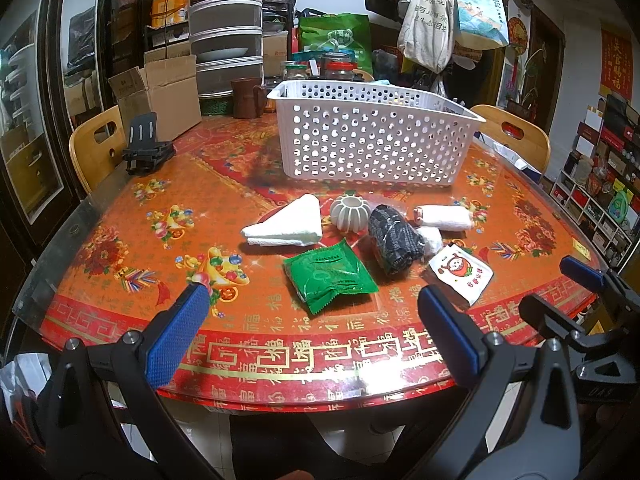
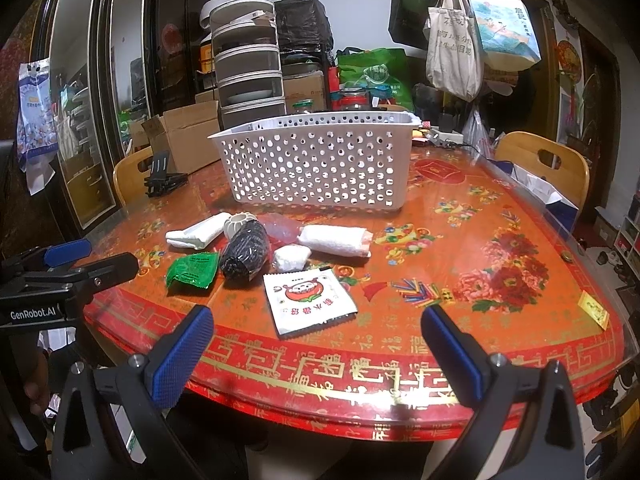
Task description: Organize soft objects
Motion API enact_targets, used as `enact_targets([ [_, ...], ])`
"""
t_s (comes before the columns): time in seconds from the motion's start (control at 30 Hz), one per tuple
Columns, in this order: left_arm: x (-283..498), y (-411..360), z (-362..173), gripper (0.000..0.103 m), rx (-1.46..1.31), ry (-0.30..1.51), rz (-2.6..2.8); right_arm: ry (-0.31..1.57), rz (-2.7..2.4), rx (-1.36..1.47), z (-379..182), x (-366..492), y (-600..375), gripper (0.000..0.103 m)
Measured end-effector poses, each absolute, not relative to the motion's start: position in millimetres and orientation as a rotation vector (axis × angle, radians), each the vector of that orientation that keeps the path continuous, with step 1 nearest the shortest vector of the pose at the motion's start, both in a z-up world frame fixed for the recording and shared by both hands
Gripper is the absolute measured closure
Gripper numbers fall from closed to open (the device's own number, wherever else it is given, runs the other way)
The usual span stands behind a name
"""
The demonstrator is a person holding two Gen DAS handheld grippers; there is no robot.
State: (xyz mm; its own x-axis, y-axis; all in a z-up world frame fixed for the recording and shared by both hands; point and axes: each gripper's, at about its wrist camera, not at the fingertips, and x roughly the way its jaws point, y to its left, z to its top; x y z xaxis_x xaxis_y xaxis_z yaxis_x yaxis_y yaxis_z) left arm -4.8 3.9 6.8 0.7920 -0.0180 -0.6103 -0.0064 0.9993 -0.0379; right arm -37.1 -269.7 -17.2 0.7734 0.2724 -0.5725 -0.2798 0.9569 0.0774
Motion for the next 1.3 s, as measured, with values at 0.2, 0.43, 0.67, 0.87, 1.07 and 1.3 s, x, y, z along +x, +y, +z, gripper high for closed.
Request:
enact_targets([
  [0.2,-3.9,5.0,5.8,0.0,-0.043,0.654,-0.019,0.619,0.298,-0.013,-17.3,-37.2,-269.5,0.0],
  [0.43,7.0,10.6,-2.9,0.0,-0.05,0.655,-0.01,0.63,0.319,0.015,-24.4,-30.6,-268.0,0.0],
  [0.67,32.3,8.3,-27.4,0.0,-0.016,0.768,-0.045,0.608,0.336,0.018,-39.6,-14.8,-263.3,0.0],
  [0.87,54.4,16.6,-43.5,0.0,-0.083,0.789,-0.086,0.708,0.29,0.008,-57.4,10.7,-259.6,0.0],
  [1.07,74.6,12.7,-59.6,0.0,-0.073,0.809,-0.083,0.696,0.301,-0.024,-63.4,18.1,-252.6,0.0],
  [1.3,91.6,9.2,-65.4,0.001,-0.045,0.79,-0.041,0.683,0.31,-0.077,-66.0,24.9,-240.5,0.013],
])
